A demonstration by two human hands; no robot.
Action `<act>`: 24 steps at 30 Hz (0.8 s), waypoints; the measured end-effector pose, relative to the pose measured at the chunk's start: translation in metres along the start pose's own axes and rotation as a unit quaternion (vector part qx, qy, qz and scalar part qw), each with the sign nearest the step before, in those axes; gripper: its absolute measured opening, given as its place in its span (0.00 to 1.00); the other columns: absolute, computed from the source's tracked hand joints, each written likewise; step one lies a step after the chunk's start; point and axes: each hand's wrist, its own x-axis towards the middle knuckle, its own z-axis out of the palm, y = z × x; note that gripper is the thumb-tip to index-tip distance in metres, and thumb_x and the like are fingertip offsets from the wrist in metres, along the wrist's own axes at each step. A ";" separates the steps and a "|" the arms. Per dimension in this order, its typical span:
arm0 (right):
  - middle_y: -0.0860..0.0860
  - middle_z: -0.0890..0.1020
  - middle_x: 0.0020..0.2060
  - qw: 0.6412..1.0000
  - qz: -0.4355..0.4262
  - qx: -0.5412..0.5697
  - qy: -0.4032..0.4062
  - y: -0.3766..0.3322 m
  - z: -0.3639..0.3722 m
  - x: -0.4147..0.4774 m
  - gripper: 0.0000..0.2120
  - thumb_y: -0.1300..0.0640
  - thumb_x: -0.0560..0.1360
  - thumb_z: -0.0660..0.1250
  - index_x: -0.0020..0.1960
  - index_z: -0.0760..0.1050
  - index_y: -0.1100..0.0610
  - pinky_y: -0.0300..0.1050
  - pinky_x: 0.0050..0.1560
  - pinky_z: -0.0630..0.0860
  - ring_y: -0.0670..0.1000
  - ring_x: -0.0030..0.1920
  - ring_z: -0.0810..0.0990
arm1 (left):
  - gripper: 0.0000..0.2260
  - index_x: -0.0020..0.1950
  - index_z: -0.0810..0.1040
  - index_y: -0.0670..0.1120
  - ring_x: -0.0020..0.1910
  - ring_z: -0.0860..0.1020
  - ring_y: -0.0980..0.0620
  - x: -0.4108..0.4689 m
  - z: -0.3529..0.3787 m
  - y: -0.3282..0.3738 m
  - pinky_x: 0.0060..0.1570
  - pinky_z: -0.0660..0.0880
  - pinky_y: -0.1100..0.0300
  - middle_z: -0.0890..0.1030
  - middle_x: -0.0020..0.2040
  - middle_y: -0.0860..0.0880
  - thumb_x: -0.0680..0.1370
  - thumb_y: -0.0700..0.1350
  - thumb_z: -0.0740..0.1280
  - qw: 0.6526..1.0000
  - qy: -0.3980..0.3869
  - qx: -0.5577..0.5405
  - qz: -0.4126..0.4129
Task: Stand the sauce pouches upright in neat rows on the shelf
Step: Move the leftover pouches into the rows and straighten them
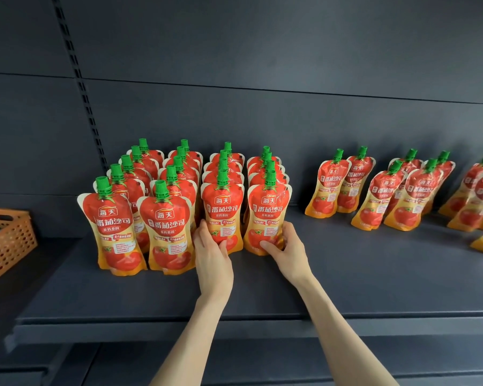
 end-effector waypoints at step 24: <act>0.42 0.81 0.42 0.975 -0.021 -0.062 0.212 0.007 -0.154 -0.002 0.04 0.60 0.76 0.66 0.49 0.78 0.53 0.24 0.42 0.71 0.41 0.46 0.79 | 0.08 0.54 0.77 0.44 0.48 0.78 0.57 -0.040 0.062 0.111 0.47 0.76 0.64 0.78 0.49 0.53 0.76 0.39 0.66 0.942 -0.145 -0.209 0.220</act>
